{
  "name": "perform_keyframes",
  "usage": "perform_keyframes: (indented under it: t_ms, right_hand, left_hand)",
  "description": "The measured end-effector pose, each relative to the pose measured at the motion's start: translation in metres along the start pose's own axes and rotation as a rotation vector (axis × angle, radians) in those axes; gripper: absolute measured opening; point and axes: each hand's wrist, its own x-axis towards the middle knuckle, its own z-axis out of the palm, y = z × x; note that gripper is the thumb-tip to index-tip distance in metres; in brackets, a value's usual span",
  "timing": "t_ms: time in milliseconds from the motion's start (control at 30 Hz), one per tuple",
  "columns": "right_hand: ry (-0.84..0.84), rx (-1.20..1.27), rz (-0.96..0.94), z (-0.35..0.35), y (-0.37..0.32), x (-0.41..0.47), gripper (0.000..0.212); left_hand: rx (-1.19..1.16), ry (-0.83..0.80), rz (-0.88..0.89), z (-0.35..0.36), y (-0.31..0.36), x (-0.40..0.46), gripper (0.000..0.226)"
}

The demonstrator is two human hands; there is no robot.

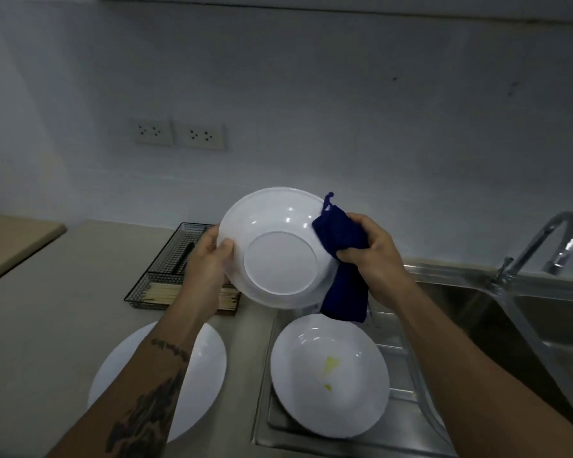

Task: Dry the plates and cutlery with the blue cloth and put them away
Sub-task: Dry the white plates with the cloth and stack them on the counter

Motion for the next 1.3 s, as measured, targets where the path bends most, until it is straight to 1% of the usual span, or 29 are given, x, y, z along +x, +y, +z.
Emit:
perform_keyframes:
  t_ms: [67, 100, 167, 200, 300, 333, 367, 433, 467, 500, 600, 667, 733, 833, 900, 967, 1067, 1200, 1300]
  right_hand:
    - [-0.051, -0.047, -0.059, 0.015, 0.000, 0.002, 0.057]
    - [-0.074, -0.081, -0.087, 0.022, 0.001, 0.002, 0.057]
    - [-0.135, -0.154, -0.166, 0.034, 0.007, 0.000, 0.057]
    - [-0.173, -0.187, -0.211, 0.039, 0.010, -0.001, 0.056]
    - [-0.247, -0.304, -0.300, 0.052, 0.022, -0.005, 0.058]
    - [-0.265, -0.348, -0.321, 0.054, 0.026, -0.007, 0.062]
    - [-0.287, -0.387, -0.335, 0.055, 0.030, -0.007, 0.065]
    - [-0.360, -0.438, -0.301, 0.053, 0.035, -0.009, 0.069]
    - [-0.404, -0.447, -0.256, 0.051, 0.035, -0.010, 0.069]
    - [-0.441, -0.440, -0.200, 0.048, 0.034, -0.011, 0.069]
    - [-0.502, -0.368, -0.034, 0.047, 0.031, -0.010, 0.063]
    - [-0.500, -0.350, 0.033, 0.054, 0.031, -0.009, 0.058]
    - [-0.463, -0.368, 0.036, 0.067, 0.035, -0.007, 0.052]
    - [-0.401, -0.394, 0.042, 0.091, 0.043, -0.006, 0.045]
    - [-0.370, -0.390, 0.062, 0.108, 0.047, -0.006, 0.040]
    - [-0.362, -0.382, 0.074, 0.125, 0.051, -0.008, 0.032]
    - [-0.377, -0.337, 0.101, 0.153, 0.056, -0.014, 0.023]
    - [-0.365, -0.312, 0.149, 0.180, 0.066, -0.023, 0.019]
    - [-0.364, -0.239, 0.223, 0.188, 0.074, -0.028, 0.018]
  left_hand:
    - [0.004, 0.012, -0.085, -0.009, 0.002, -0.006, 0.025]
    - [-0.016, 0.017, -0.138, -0.014, 0.004, -0.009, 0.028]
    - [-0.120, 0.044, -0.246, -0.024, 0.007, -0.013, 0.046]
    - [-0.185, 0.062, -0.288, -0.029, 0.008, -0.013, 0.051]
    - [-0.362, 0.103, -0.382, -0.044, 0.009, -0.014, 0.053]
    - [-0.399, 0.116, -0.396, -0.047, 0.009, -0.014, 0.049]
    - [-0.428, 0.128, -0.396, -0.049, 0.009, -0.015, 0.040]
    - [-0.480, 0.153, -0.369, -0.051, 0.009, -0.020, 0.015]
    - [-0.503, 0.164, -0.353, -0.053, 0.007, -0.021, 0.010]
    - [-0.511, 0.166, -0.338, -0.056, 0.004, -0.022, 0.014]
    - [-0.361, 0.170, -0.285, -0.066, -0.008, -0.023, 0.051]
    - [-0.241, 0.222, -0.232, -0.068, -0.012, -0.027, 0.061]
    - [-0.136, 0.288, -0.154, -0.069, -0.012, -0.034, 0.062]
    - [0.025, 0.309, -0.040, -0.081, -0.020, -0.045, 0.059]
    - [0.083, 0.353, -0.011, -0.097, -0.027, -0.053, 0.053]
    - [0.136, 0.435, 0.008, -0.114, -0.034, -0.065, 0.047]
    - [0.193, 0.558, -0.004, -0.138, -0.052, -0.082, 0.046]
    - [0.279, 0.696, -0.078, -0.167, -0.080, -0.093, 0.047]
    - [0.364, 0.739, -0.096, -0.183, -0.097, -0.100, 0.049]
